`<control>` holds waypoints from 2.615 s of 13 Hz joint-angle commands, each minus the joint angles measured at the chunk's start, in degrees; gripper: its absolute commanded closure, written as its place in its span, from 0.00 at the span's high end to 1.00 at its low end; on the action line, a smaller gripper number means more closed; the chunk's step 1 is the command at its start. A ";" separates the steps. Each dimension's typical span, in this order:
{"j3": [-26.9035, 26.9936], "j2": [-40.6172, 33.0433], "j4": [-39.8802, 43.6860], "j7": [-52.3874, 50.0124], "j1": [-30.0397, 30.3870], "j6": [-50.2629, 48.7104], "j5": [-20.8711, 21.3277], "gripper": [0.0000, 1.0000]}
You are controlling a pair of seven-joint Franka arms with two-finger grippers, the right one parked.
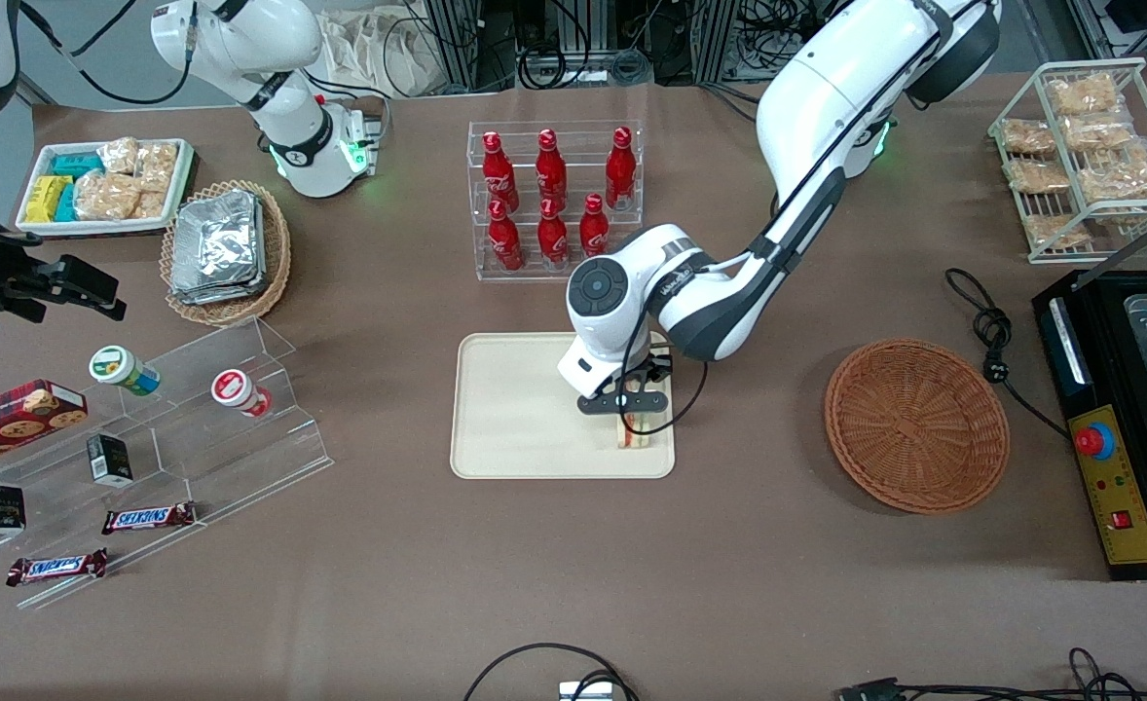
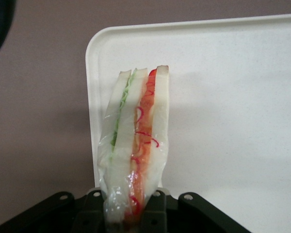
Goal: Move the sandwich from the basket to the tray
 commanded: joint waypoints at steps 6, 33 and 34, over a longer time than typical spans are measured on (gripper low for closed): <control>0.20 0.82 -1.04 -3.81 -0.25 2.18 2.26 0.19; 25.78 -28.16 2.39 43.18 10.27 -21.89 -27.89 1.00; 25.78 -29.83 1.61 46.08 12.82 -22.25 -27.80 1.00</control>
